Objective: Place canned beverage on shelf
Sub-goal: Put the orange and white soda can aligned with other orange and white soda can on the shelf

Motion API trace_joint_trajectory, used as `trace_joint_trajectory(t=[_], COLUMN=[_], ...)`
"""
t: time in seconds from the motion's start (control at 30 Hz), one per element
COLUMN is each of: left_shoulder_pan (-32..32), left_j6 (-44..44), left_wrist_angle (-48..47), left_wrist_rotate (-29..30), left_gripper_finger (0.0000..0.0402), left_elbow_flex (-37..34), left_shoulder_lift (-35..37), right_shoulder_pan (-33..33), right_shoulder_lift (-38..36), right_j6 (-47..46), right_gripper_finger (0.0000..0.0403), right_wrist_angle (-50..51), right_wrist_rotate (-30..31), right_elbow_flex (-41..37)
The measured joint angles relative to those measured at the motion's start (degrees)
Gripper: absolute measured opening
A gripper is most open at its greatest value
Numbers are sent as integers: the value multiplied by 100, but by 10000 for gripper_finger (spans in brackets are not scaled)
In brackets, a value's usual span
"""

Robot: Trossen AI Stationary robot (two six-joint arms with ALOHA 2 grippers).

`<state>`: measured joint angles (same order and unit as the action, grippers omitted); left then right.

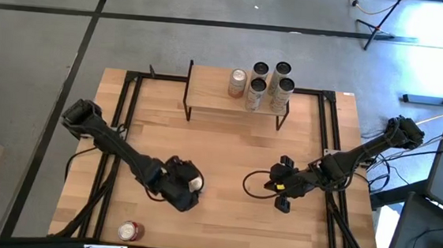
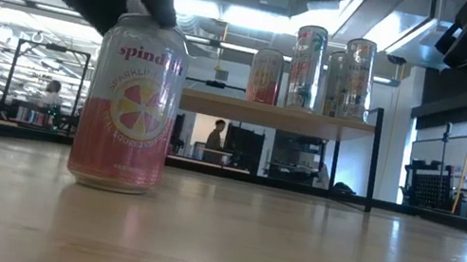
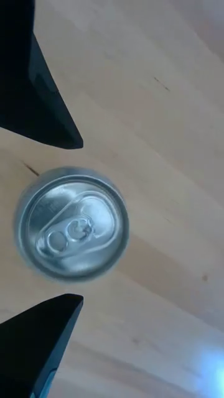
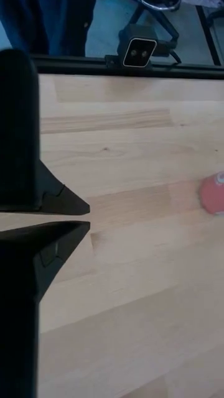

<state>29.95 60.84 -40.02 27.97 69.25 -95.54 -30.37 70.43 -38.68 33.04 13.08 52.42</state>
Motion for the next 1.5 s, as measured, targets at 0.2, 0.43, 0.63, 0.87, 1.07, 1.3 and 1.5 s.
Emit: trace_joint_trajectory(t=[0.2, 0.43, 0.63, 0.87, 1.07, 1.3, 1.5], left_shoulder_pan=[-4, -135, -467, -1165, -2123, -3447, -4475], left_j6=[2, -128, -936, -2744, -4738, -6228, -6936], left_wrist_angle=[41, 93, 423, 248, -391, -716, -650], left_wrist_rotate=[4, 162, -257, -836, -1149, -2099, -2698], left_gripper_finger=[389, 348, 275, 263, 263, 263, 263], left_elbow_flex=[0, 0, 4, 976, 2374, 3398, 3426], left_shoulder_lift=[-280, -319, -306, -315, -315, -302, -302], right_shoulder_pan=[0, 0, 2, 171, 804, 1487, 1893], right_shoulder_lift=[0, 0, -10, -278, -722, -1267, -1371], right_j6=[0, 0, 165, 509, 769, 763, 765], right_gripper_finger=[17, 17, 17, 17, 17, 17, 17], right_wrist_angle=[-1, -2, 0, 502, 1011, 1217, 1355], right_wrist_rotate=[0, -2, 16, 409, 487, 536, 544], right_elbow_flex=[0, 0, 0, 342, 631, 656, 658])
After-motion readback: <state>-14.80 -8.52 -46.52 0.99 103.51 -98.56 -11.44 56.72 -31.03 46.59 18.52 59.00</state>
